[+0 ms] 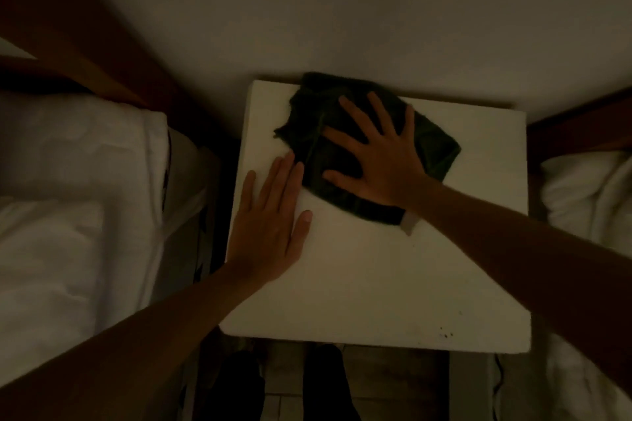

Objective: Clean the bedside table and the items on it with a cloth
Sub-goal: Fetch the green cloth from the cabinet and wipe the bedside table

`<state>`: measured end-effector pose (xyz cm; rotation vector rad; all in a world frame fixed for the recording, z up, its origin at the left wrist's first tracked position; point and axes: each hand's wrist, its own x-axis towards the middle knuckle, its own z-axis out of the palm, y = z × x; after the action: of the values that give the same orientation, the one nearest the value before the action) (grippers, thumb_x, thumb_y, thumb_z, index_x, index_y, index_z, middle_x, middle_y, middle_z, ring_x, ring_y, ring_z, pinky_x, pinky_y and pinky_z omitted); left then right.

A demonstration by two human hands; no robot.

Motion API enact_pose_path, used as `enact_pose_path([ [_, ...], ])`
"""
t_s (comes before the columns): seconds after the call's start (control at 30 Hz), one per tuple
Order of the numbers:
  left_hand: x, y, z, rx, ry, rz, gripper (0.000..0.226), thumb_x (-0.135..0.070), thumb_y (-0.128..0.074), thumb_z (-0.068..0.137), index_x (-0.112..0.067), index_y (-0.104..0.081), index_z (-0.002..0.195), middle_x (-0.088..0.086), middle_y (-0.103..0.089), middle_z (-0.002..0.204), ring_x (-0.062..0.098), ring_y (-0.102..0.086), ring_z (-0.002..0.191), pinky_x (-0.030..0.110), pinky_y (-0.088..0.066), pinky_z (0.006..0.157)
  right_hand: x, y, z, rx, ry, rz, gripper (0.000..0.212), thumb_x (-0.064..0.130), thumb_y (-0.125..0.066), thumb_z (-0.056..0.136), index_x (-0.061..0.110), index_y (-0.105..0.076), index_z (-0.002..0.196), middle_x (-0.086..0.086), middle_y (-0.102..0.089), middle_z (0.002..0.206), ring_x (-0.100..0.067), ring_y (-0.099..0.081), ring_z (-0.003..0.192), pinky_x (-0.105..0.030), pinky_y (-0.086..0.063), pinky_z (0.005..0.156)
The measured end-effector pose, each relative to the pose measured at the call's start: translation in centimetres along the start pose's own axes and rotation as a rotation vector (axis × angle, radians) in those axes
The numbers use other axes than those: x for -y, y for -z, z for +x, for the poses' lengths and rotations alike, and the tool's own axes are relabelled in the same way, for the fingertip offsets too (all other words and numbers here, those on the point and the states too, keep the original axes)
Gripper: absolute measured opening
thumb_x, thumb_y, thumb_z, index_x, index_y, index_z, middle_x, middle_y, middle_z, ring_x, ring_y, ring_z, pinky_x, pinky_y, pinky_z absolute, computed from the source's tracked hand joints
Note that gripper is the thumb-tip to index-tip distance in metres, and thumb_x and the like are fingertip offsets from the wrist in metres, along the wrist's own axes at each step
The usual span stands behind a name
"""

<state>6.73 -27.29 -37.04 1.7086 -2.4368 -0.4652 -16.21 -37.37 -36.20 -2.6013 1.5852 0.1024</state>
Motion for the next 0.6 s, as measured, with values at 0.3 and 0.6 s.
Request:
enact_pose_path([
  [0.3, -0.6, 0.4, 0.8, 0.085, -0.203, 0.081, 0.063, -0.042, -0.018, 0.104, -0.012, -0.015, 0.159, 0.009, -0.008, 0.168, 0.024, -0.005, 0.155, 0.054, -0.012, 0.123, -6.6, -0.4, -4.5, -0.023, -0.476, 0.058, 0.071, 0.078, -0.023, 0.092, 0.044, -0.02, 0.155, 0.002, -0.01, 0.168, -0.032, -0.011, 0.154, -0.065, -0.01, 0.119],
  [0.6, -0.7, 0.5, 1.3, 0.101, -0.208, 0.055, 0.06, -0.035, -0.022, 0.104, -0.01, -0.017, 0.158, 0.008, -0.012, 0.167, 0.022, -0.007, 0.155, 0.048, -0.011, 0.125, 7.4, -1.8, -11.6, -0.025, -1.131, 0.211, 0.07, 0.073, -0.014, 0.093, 0.046, -0.006, 0.157, -0.002, -0.002, 0.169, -0.04, -0.002, 0.153, -0.076, -0.01, 0.111],
])
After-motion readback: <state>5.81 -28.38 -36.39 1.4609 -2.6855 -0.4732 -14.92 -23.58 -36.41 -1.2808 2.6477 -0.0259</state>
